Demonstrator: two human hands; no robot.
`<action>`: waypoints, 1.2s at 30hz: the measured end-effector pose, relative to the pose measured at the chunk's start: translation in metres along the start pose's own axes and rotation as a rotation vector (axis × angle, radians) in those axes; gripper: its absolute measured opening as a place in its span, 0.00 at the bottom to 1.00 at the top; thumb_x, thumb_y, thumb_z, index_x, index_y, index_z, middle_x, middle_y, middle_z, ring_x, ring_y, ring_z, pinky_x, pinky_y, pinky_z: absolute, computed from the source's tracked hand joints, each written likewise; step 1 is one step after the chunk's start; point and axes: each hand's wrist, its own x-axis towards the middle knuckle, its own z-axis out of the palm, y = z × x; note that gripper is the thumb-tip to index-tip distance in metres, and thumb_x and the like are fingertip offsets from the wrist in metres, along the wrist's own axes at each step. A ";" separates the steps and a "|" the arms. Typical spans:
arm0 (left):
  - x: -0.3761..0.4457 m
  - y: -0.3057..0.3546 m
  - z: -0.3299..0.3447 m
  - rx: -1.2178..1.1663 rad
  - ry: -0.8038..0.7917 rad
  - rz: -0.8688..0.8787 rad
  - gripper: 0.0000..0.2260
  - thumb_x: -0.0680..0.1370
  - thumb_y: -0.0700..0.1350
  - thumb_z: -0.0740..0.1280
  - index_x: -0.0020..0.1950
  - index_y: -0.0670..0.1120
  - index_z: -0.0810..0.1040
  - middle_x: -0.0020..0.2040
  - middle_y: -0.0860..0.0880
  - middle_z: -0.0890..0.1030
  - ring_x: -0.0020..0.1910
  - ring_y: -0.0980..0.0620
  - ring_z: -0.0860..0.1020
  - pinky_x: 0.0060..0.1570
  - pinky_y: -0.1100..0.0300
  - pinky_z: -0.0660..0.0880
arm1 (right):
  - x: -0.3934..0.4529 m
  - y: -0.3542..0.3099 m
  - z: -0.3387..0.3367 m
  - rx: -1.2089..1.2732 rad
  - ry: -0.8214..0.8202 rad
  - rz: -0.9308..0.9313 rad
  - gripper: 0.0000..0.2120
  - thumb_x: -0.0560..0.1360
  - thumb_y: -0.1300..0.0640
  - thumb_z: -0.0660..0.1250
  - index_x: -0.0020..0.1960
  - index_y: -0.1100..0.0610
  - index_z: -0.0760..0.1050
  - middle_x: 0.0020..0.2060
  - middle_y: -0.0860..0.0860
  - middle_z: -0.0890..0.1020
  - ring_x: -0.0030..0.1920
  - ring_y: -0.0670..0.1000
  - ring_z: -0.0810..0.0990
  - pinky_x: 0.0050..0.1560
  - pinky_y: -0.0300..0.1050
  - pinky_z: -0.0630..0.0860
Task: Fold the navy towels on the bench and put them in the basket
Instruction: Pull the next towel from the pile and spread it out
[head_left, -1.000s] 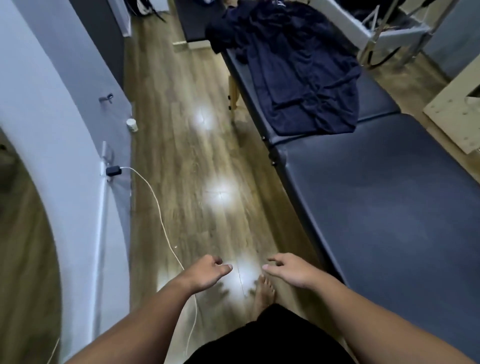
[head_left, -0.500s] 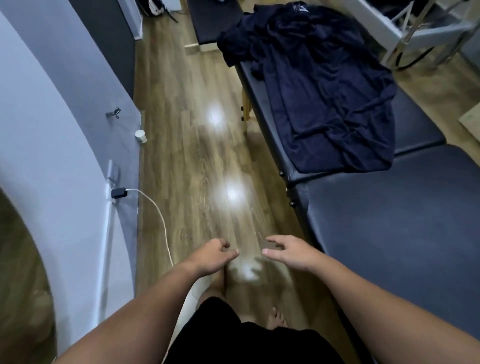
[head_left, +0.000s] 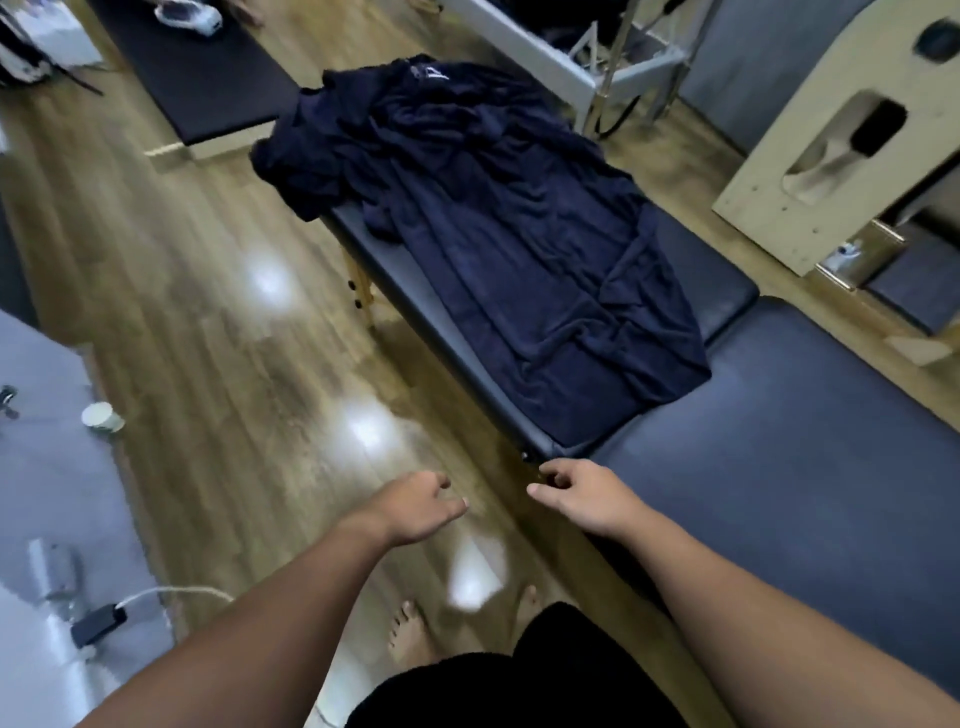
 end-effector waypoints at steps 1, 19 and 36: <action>0.009 0.008 -0.009 0.028 0.003 0.021 0.29 0.80 0.62 0.65 0.74 0.44 0.72 0.69 0.44 0.78 0.67 0.46 0.76 0.64 0.57 0.72 | 0.004 -0.002 -0.006 0.025 0.046 0.024 0.30 0.77 0.37 0.66 0.74 0.51 0.72 0.67 0.50 0.78 0.62 0.51 0.78 0.62 0.43 0.73; 0.213 0.212 -0.114 0.567 0.068 0.434 0.15 0.81 0.52 0.65 0.63 0.45 0.74 0.58 0.48 0.74 0.56 0.46 0.76 0.55 0.48 0.78 | 0.121 0.035 -0.099 0.194 0.562 0.418 0.32 0.74 0.50 0.75 0.71 0.54 0.62 0.69 0.57 0.59 0.52 0.58 0.79 0.47 0.46 0.76; 0.333 0.317 -0.132 1.048 -0.198 0.793 0.27 0.78 0.42 0.61 0.76 0.52 0.58 0.43 0.49 0.76 0.38 0.47 0.74 0.35 0.53 0.73 | 0.135 0.034 -0.111 0.414 0.840 0.872 0.28 0.74 0.59 0.67 0.73 0.55 0.67 0.61 0.56 0.67 0.56 0.63 0.74 0.54 0.53 0.76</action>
